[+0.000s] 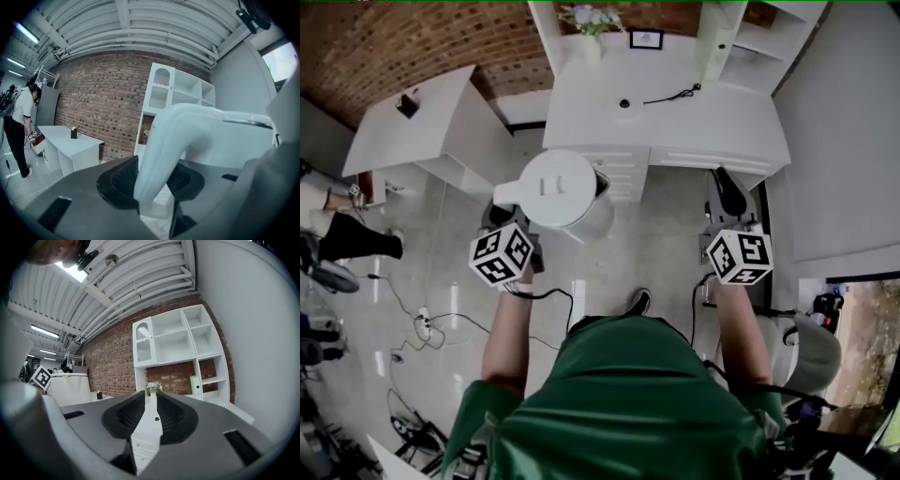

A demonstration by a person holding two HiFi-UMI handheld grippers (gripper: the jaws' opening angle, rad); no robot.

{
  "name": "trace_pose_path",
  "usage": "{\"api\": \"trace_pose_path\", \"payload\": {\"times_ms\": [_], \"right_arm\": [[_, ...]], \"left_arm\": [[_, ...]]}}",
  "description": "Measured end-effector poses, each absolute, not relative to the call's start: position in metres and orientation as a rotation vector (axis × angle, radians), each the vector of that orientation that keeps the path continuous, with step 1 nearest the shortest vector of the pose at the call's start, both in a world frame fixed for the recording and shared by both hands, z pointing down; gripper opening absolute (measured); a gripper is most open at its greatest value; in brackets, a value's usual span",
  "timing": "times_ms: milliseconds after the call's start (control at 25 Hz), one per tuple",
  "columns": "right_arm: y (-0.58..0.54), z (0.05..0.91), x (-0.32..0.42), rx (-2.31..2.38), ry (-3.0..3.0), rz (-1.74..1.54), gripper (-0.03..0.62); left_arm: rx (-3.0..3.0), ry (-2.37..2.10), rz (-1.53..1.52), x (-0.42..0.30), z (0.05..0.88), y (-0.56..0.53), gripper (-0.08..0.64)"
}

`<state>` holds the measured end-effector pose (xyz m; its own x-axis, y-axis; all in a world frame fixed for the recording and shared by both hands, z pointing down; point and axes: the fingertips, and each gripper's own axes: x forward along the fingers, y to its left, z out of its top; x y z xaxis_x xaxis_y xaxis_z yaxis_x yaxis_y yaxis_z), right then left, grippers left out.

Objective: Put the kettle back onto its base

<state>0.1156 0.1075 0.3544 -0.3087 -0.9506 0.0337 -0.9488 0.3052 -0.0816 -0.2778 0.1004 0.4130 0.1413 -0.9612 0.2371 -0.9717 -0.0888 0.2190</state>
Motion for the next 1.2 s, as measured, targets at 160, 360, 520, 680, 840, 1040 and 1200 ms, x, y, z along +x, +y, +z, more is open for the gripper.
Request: {"api": "trace_pose_path", "payload": {"times_ms": [160,360,520,680,840,1040,1200], "right_arm": [[0.093,0.347,0.141,-1.801,2.525,-0.123,0.091],[0.083,0.347,0.171,-1.8,2.513,-0.131,0.086],[0.075,0.347,0.188,-1.817,2.494,-0.144,0.083],[0.063,0.356,0.2,-1.832,2.486,-0.168,0.08],[0.045,0.362,0.208,-1.86,2.477,-0.178,0.078],[0.007,0.364,0.216,-1.892,2.481,-0.162,0.075],[-0.041,0.365,0.22,-1.916,2.473,-0.179,0.072]], "left_arm": [[2.081,-1.881,0.021,-0.254,0.409,0.09,0.164],[2.083,-1.895,0.017,-0.231,0.401,0.074,0.164],[2.1,-1.883,0.03,-0.216,0.397,0.058,0.164],[2.114,-1.866,0.043,-0.203,0.401,0.038,0.164],[2.121,-1.843,0.056,-0.195,0.411,0.012,0.164],[2.117,-1.837,0.046,-0.19,0.421,-0.035,0.164],[2.121,-1.827,0.034,-0.189,0.423,-0.086,0.164]]}}
